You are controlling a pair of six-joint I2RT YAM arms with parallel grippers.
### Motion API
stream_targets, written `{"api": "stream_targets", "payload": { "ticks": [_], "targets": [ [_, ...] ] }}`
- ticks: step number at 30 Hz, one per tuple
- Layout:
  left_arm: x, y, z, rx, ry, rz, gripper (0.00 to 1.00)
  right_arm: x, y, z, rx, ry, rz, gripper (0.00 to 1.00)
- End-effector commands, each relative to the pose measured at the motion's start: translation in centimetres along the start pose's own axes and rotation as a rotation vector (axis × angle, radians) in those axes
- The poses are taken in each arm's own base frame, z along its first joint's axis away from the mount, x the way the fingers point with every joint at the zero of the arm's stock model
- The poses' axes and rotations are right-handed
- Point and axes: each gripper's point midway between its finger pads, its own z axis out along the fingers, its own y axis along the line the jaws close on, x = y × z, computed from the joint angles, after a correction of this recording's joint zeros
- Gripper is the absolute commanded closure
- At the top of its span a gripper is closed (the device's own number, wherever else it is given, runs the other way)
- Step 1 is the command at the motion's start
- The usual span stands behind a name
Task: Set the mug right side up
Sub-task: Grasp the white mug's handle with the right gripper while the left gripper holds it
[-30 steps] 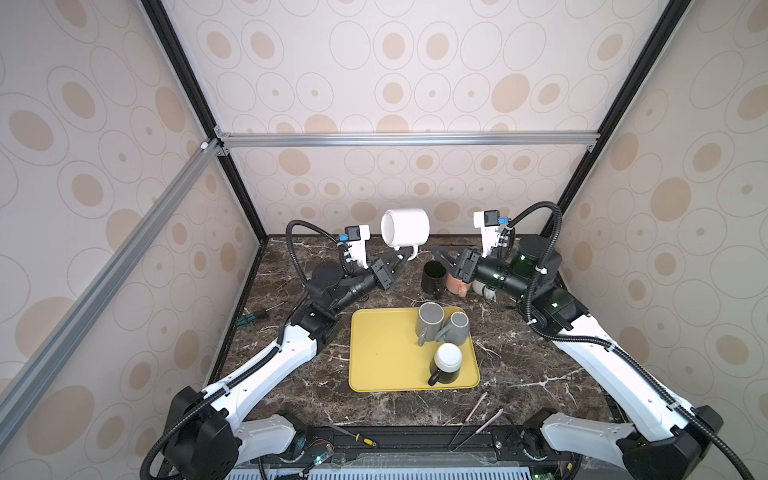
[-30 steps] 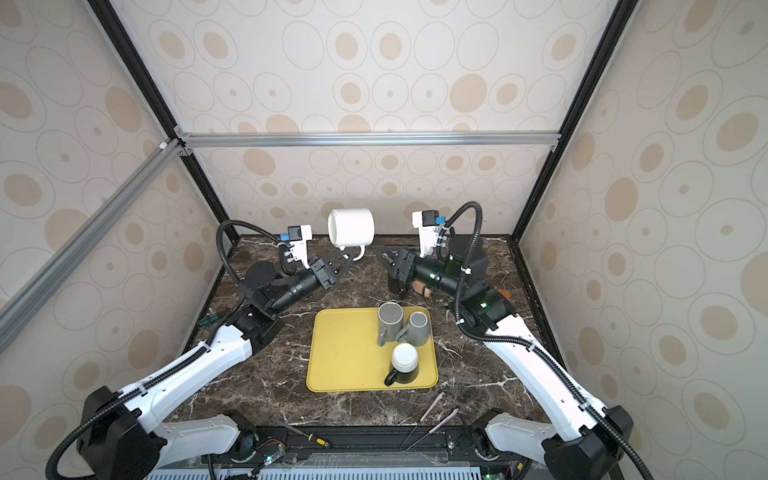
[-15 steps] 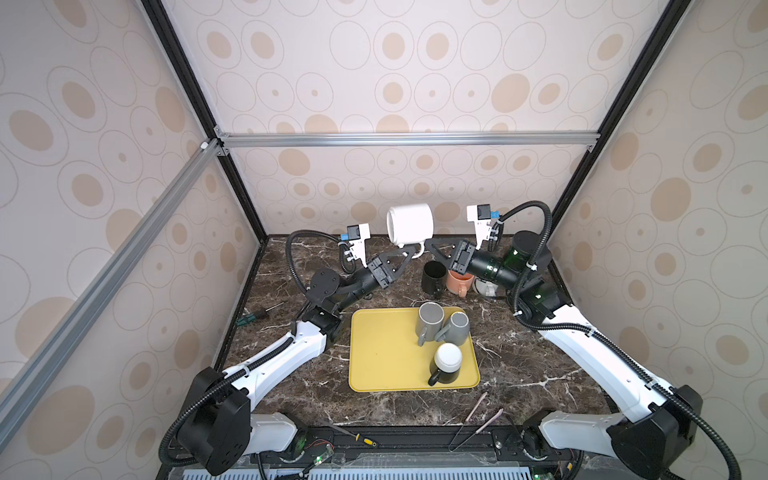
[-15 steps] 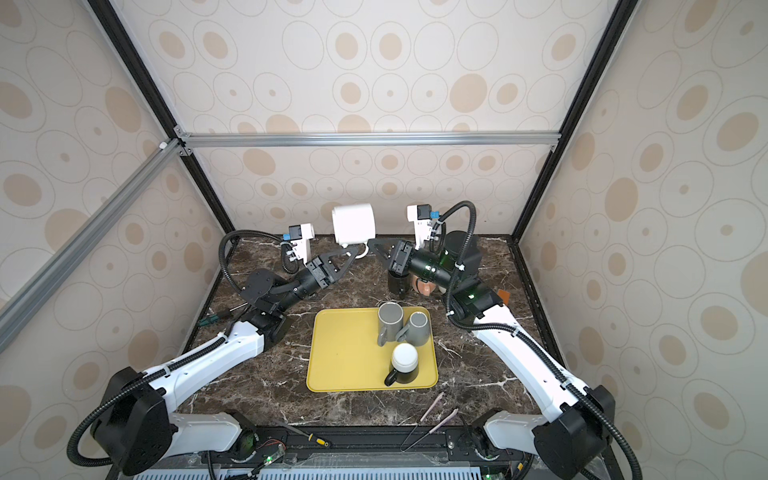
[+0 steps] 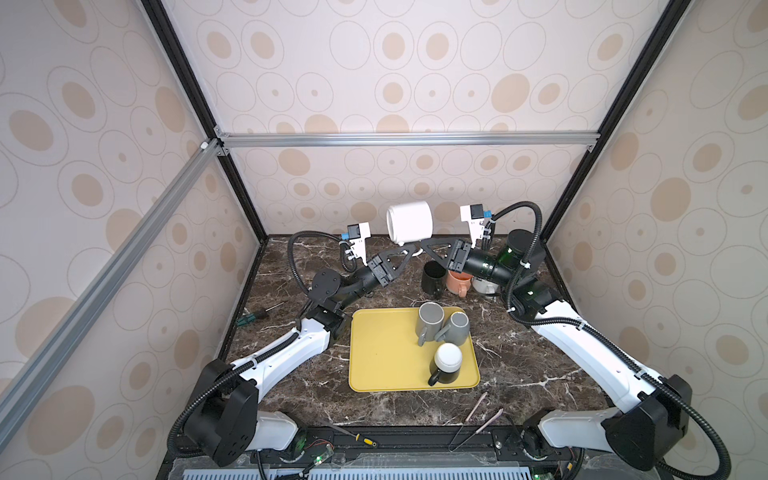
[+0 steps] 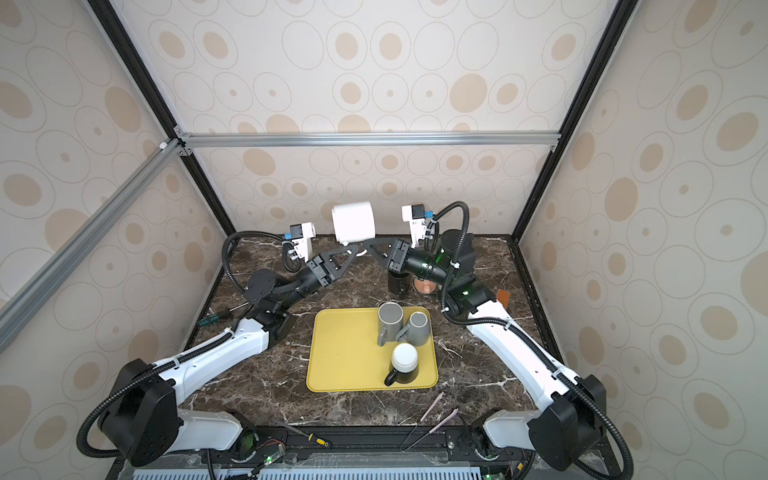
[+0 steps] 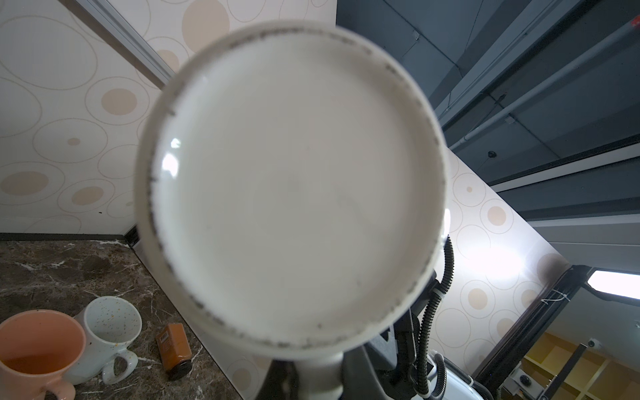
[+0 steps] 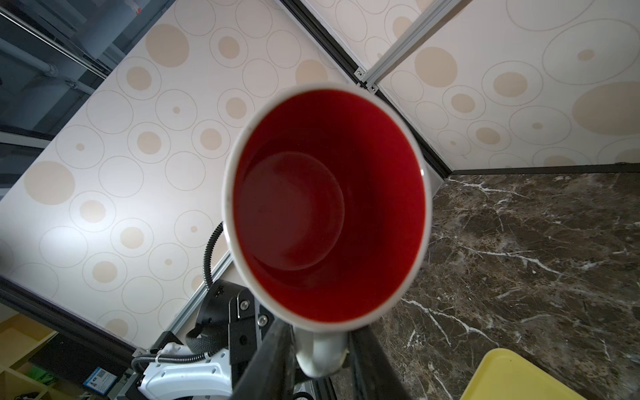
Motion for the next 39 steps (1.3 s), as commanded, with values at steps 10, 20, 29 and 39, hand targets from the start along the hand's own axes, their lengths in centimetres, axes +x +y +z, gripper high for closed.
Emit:
{"api": "stream_targets", "payload": {
  "ticks": [10, 20, 29, 39],
  "targets": [
    [-1.7, -4.8, 0.3, 0.176, -0.035, 0.06, 1.0, -0.6, 1.1, 0.6, -0.08, -0.016, 0.02, 0.75],
    [-1.1, -4.5, 0.5, 0.178, -0.016, 0.049, 1.0, -0.3, 1.2, 1.4, -0.092, -0.007, 0.038, 0.8],
    [-0.6, -2.3, 0.3, 0.064, 0.001, 0.066, 0.87, -0.8, 1.1, 1.4, -0.071, -0.025, 0.032, 1.0],
    [0.0, 3.7, -2.6, -0.29, -0.014, 0.146, 0.0, -1.7, -0.4, 1.6, 0.033, -0.051, 0.069, 1.0]
  ]
}}
